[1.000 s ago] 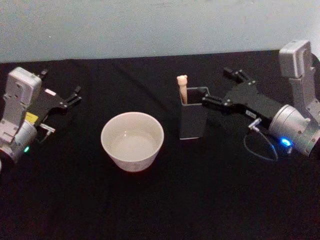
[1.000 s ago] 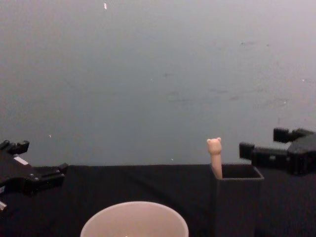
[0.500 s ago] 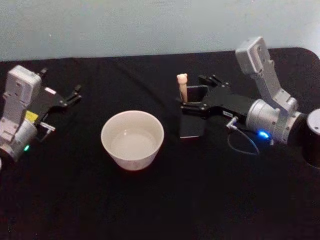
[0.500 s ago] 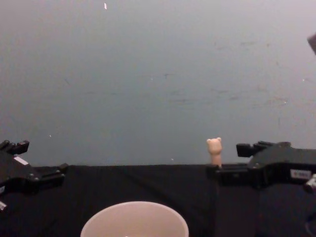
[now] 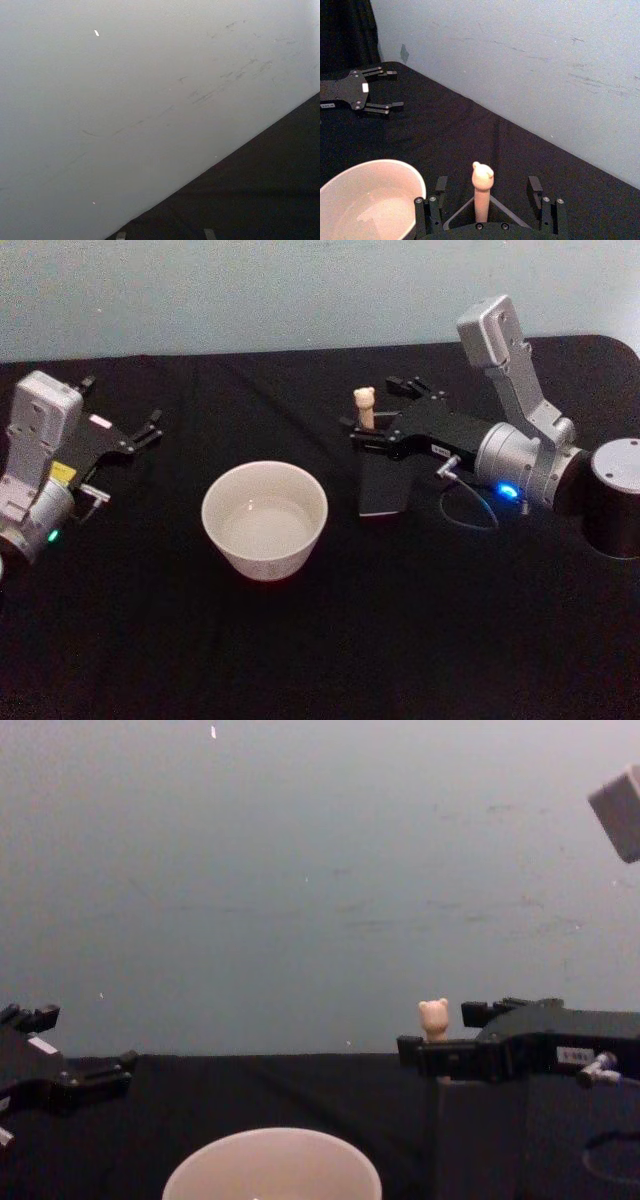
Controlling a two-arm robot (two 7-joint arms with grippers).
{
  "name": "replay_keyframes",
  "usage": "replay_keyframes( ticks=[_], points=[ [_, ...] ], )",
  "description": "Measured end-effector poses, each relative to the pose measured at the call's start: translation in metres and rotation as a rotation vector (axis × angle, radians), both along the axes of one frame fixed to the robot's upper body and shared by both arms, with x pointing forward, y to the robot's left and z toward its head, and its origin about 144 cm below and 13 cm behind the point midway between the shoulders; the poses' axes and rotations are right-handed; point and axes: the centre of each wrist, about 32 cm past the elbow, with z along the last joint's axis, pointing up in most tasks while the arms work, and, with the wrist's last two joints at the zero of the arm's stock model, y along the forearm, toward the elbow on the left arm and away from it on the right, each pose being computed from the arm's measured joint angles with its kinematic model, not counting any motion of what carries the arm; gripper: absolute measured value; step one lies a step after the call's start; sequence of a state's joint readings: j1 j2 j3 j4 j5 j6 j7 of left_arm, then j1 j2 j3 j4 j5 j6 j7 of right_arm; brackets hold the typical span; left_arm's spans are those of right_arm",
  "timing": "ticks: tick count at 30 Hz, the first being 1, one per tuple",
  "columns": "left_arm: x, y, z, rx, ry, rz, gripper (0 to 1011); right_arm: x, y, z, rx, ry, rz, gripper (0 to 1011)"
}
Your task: Pick up the stirring spoon with one hand, stir inside the cup, then place it back in its original position.
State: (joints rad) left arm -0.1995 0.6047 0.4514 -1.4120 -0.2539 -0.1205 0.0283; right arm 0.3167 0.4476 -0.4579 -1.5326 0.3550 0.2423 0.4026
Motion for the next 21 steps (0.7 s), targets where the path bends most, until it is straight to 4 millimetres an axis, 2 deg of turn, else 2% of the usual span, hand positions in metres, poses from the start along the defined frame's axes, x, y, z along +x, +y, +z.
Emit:
replay_keyframes(
  ticks=[21],
  points=[
    [0.0000, 0.0000, 0.0000, 0.000, 0.000, 0.000, 1001, 0.0067, 0.0083, -0.0031, 0.013, 0.014, 0.000, 1002]
  ],
)
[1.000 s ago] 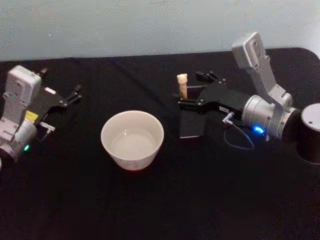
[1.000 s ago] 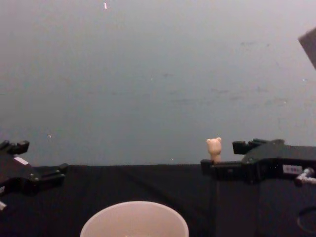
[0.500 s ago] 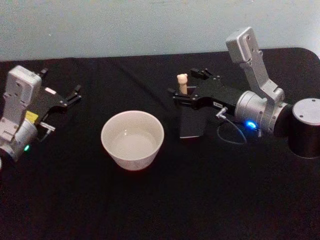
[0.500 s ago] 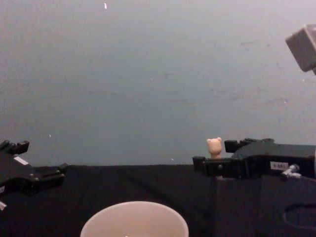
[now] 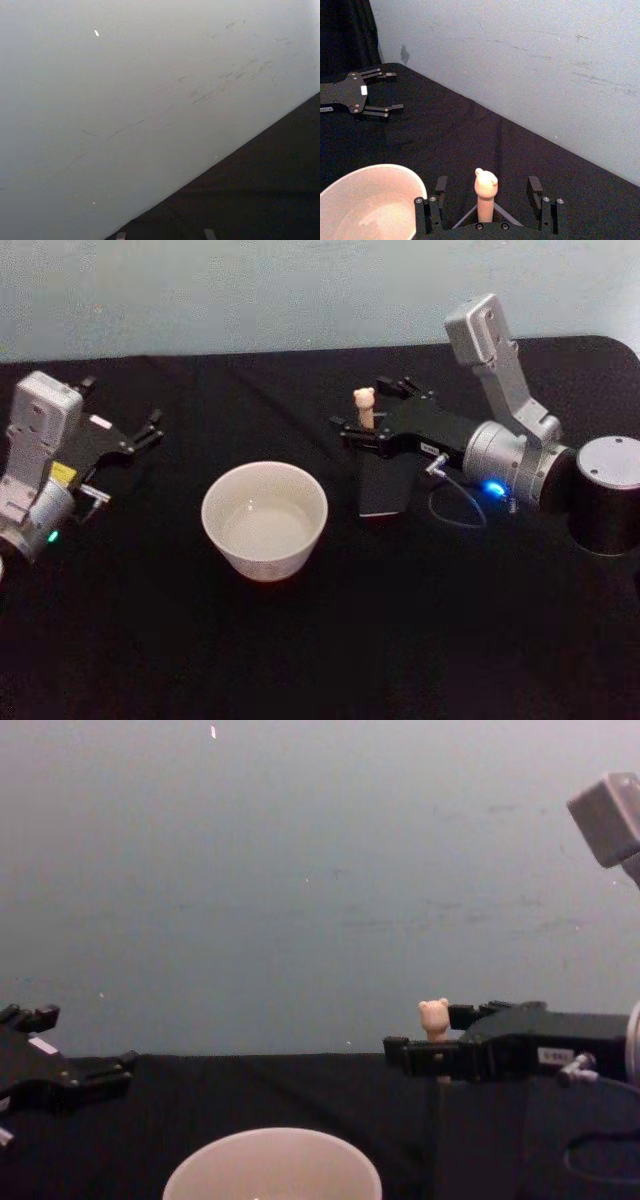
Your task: Pick up the stirring spoon with one hand, stir inside the cup, then place it back in its original position.
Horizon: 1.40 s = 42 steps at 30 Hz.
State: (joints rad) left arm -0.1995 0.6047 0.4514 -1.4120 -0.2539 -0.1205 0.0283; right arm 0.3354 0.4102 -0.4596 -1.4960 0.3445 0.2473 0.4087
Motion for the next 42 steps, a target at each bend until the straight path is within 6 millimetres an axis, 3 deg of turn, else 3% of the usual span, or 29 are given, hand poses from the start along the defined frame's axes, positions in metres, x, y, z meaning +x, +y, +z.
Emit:
replay_keyframes(
  ticks=[6, 13, 16, 18, 32, 42],
  points=[
    [0.0000, 0.0000, 0.0000, 0.000, 0.000, 0.000, 1001, 0.0000, -0.0002, 0.0000, 0.001, 0.000, -0.001, 976],
    [0.0000, 0.0000, 0.0000, 0.000, 0.000, 0.000, 1001, 0.0000, -0.0005, 0.0000, 0.002, 0.000, -0.002, 816],
    [0.0000, 0.0000, 0.0000, 0.000, 0.000, 0.000, 1001, 0.0000, -0.0005, 0.0001, 0.003, 0.000, -0.002, 733],
    [0.0000, 0.0000, 0.0000, 0.000, 0.000, 0.000, 1001, 0.0000, -0.0006, 0.0001, 0.003, 0.000, -0.002, 625],
    [0.0000, 0.0000, 0.0000, 0.000, 0.000, 0.000, 1001, 0.0000, -0.0006, 0.0001, 0.005, 0.000, -0.002, 211],
    [0.0000, 0.0000, 0.0000, 0.000, 0.000, 0.000, 1001, 0.0000, -0.0006, 0.0001, 0.005, 0.000, -0.002, 188]
  ],
)
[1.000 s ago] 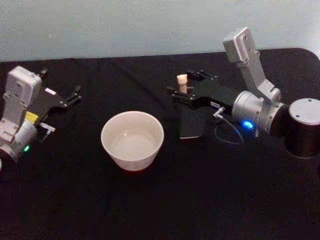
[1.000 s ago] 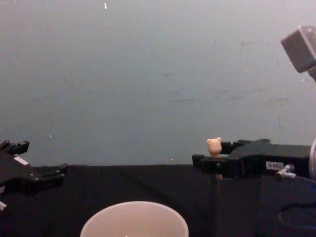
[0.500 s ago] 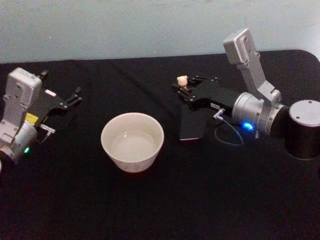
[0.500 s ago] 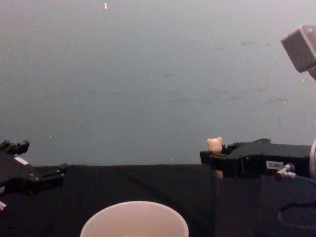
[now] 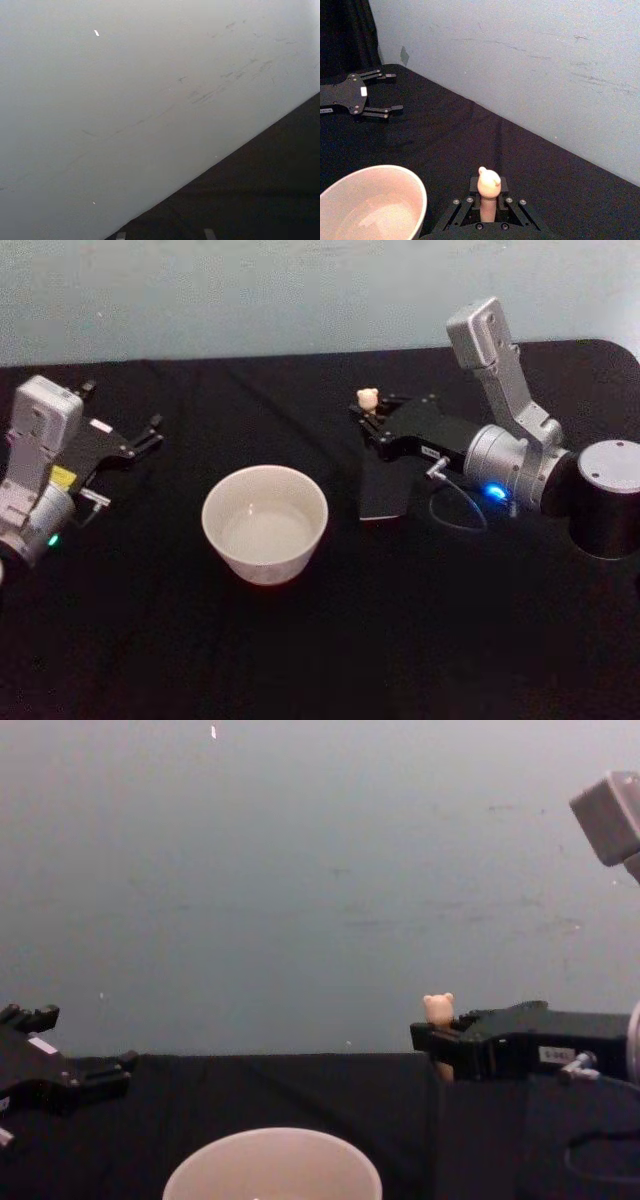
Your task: Pick up the stirring spoon with one hand, stir inside the cup, then place it back in its original position.
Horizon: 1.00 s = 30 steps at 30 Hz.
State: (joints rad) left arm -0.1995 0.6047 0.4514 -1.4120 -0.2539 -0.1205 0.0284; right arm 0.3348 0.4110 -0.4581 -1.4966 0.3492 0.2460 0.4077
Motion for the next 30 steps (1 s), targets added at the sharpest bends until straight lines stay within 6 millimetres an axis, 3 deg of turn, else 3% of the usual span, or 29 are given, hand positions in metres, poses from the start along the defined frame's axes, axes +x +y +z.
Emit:
replay_keyframes(
  ticks=[9, 30],
  points=[
    [0.000, 0.000, 0.000, 0.000, 0.000, 0.000, 1001, -0.004, -0.002, 0.006, 0.035, -0.027, -0.002, 187],
    [0.000, 0.000, 0.000, 0.000, 0.000, 0.000, 1001, -0.007, 0.002, 0.048, 0.153, -0.200, 0.040, 186]
  ],
)
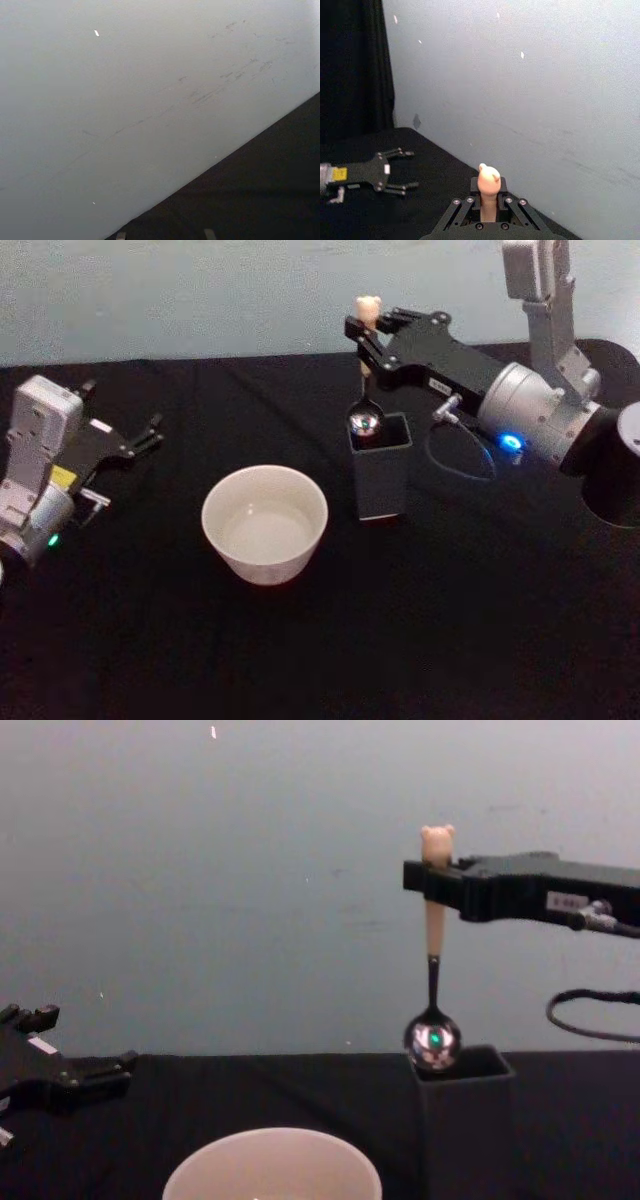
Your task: Pick up the stirring spoon with one hand, stir inside the cup, then place it back in its original position.
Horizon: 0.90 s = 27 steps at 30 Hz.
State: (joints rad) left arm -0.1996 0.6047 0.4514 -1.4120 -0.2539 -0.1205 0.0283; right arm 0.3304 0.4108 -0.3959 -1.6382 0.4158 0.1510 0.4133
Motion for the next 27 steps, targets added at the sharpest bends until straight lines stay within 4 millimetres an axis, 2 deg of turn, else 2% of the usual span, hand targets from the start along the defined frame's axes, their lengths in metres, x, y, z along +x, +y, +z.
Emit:
replay_keyframes(
  ticks=[14, 27],
  points=[
    [0.000, 0.000, 0.000, 0.000, 0.000, 0.000, 1001, 0.002, 0.020, 0.005, 0.047, -0.025, 0.085, 186],
    [0.000, 0.000, 0.000, 0.000, 0.000, 0.000, 1001, -0.002, 0.040, -0.015, 0.059, 0.033, 0.154, 186]
  ],
)
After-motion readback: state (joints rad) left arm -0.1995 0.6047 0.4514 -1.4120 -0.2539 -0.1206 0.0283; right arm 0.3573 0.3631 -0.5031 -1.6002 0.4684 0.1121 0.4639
